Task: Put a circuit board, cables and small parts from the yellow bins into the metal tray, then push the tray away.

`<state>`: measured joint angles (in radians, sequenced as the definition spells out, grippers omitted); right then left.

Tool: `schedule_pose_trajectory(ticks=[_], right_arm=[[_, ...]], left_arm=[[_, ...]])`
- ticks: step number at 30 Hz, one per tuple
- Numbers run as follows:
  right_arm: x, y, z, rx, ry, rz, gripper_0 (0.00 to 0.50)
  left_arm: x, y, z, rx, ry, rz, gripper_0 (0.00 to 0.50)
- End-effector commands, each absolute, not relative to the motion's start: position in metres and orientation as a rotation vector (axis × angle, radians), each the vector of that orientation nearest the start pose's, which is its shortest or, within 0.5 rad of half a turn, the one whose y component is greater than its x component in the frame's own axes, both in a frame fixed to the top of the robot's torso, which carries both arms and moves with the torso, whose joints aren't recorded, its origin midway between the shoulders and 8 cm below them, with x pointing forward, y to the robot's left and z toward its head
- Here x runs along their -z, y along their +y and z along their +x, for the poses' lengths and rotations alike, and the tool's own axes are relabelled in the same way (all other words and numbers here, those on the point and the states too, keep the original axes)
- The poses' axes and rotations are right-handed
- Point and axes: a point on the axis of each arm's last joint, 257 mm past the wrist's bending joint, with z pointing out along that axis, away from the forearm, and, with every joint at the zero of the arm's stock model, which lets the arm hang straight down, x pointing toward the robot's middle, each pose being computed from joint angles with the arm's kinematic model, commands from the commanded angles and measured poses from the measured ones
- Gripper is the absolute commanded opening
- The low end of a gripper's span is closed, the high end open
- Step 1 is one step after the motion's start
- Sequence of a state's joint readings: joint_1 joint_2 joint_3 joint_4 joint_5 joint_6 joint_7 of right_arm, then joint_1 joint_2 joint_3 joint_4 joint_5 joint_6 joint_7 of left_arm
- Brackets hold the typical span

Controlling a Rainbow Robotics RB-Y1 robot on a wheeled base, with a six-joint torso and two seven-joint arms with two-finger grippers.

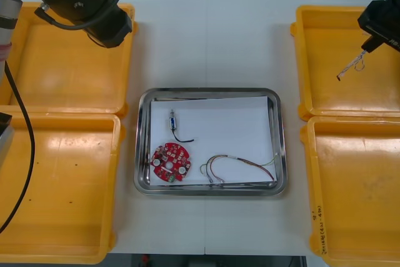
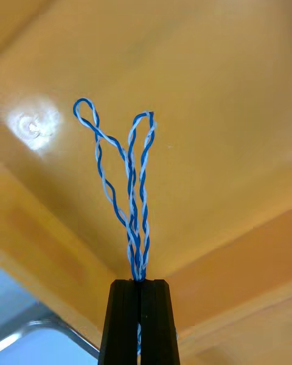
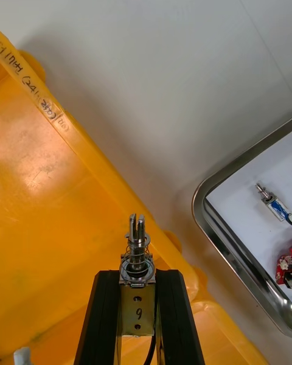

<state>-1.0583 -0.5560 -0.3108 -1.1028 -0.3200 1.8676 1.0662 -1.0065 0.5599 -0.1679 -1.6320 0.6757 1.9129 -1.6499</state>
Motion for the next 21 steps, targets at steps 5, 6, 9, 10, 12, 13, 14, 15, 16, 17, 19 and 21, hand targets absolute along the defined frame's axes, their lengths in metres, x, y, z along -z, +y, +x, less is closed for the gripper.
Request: schedule_pose_trajectory(ticks=[5, 6, 9, 10, 12, 13, 14, 15, 16, 17, 19, 21], right_arm=[[0.032, -0.365, 0.559, -0.124, 2.524, 0.669, 0.000], [0.023, -0.363, 0.560, -0.118, 2.503, 0.638, 0.000], [-0.001, -0.359, 0.561, -0.095, 2.456, 0.552, 0.000], [-0.006, -0.357, 0.560, -0.093, 2.447, 0.535, 0.000], [-0.019, -0.353, 0.558, -0.089, 2.430, 0.472, 0.000], [-0.021, -0.352, 0.558, -0.090, 2.428, 0.458, 0.000], [-0.024, -0.349, 0.557, -0.085, 2.429, 0.428, 0.000], [-0.027, -0.346, 0.555, -0.079, 2.427, 0.394, 0.000], [-0.031, -0.342, 0.553, -0.072, 2.424, 0.351, 0.000], [-0.031, -0.339, 0.551, -0.070, 2.424, 0.331, 0.000], [-0.033, -0.331, 0.546, -0.060, 2.420, 0.264, 0.000], [-0.028, -0.315, 0.538, -0.059, 2.428, 0.164, 0.000]], left_arm=[[0.040, 0.175, 0.531, -0.050, 2.467, 0.678, 0.000], [0.041, 0.174, 0.531, -0.045, 2.468, 0.681, 0.000], [0.041, 0.174, 0.530, -0.044, 2.469, 0.682, 0.000], [0.041, 0.174, 0.531, -0.045, 2.469, 0.681, 0.000], [0.041, 0.174, 0.531, -0.045, 2.469, 0.681, 0.001], [0.041, 0.174, 0.530, -0.044, 2.469, 0.682, 0.000], [0.041, 0.174, 0.530, -0.044, 2.469, 0.682, 0.000], [0.041, 0.174, 0.530, -0.044, 2.469, 0.682, 0.000], [0.042, 0.173, 0.530, -0.042, 2.469, 0.684, 0.000], [0.041, 0.174, 0.530, -0.044, 2.469, 0.682, 0.000], [0.042, 0.173, 0.530, -0.042, 2.469, 0.684, 0.000], [0.041, 0.174, 0.530, -0.044, 2.469, 0.682, 0.000]])
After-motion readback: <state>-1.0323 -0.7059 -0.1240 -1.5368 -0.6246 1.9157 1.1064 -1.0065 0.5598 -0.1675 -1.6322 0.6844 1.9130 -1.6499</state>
